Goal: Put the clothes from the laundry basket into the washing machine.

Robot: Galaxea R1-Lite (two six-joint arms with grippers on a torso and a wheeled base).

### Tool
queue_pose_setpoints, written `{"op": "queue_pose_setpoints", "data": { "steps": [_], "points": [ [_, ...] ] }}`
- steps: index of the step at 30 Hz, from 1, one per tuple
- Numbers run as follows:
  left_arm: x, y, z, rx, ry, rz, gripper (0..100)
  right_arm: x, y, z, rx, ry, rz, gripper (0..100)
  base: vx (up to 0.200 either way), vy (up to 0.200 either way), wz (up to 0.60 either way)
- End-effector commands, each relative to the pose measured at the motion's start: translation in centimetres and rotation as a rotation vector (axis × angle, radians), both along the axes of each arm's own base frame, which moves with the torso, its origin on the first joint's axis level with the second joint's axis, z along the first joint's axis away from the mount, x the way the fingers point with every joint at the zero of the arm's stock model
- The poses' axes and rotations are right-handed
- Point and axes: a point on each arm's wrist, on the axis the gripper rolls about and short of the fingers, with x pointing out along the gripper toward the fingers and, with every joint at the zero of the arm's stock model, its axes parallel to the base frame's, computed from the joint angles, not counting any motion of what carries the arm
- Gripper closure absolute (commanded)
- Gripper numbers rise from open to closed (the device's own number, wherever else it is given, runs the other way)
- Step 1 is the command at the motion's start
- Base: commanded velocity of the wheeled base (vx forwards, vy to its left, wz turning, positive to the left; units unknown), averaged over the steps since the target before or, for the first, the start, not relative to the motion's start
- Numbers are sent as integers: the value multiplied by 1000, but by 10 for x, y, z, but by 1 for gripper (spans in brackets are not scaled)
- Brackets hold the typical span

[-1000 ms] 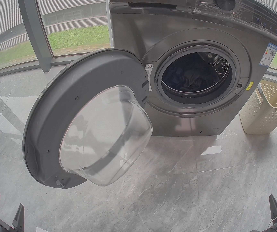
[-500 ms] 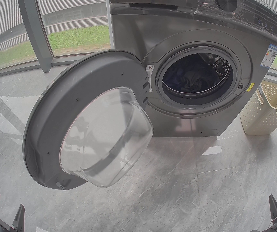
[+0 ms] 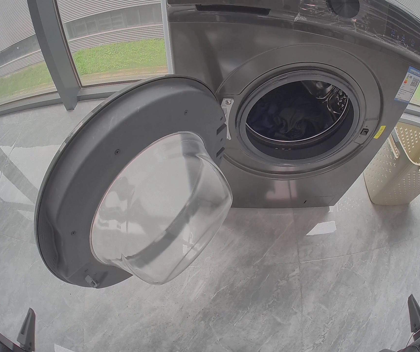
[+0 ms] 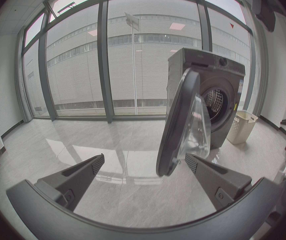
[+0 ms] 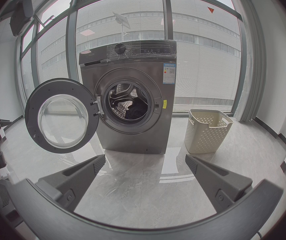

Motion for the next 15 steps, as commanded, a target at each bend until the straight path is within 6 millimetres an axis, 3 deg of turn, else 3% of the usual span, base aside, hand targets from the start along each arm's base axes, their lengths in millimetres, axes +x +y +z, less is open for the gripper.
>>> {"op": "queue_pose_setpoints", "data": {
  "steps": [1, 8, 12, 15],
  "points": [
    [-9, -1, 55, -27, -134, -52, 0, 1, 0, -5, -3, 11, 1, 0, 0, 0, 0],
    [49, -5, 117, -84, 71, -239, 0, 1, 0, -5, -3, 11, 1, 0, 0, 0, 0],
    [66, -7, 127, -105, 104, -291, 0, 1, 0, -5, -3, 11, 1, 0, 0, 0, 0],
    [94, -8, 137, -110, 148, -345, 0, 1, 0, -5, -4, 11, 1, 0, 0, 0, 0]
  ]
}}
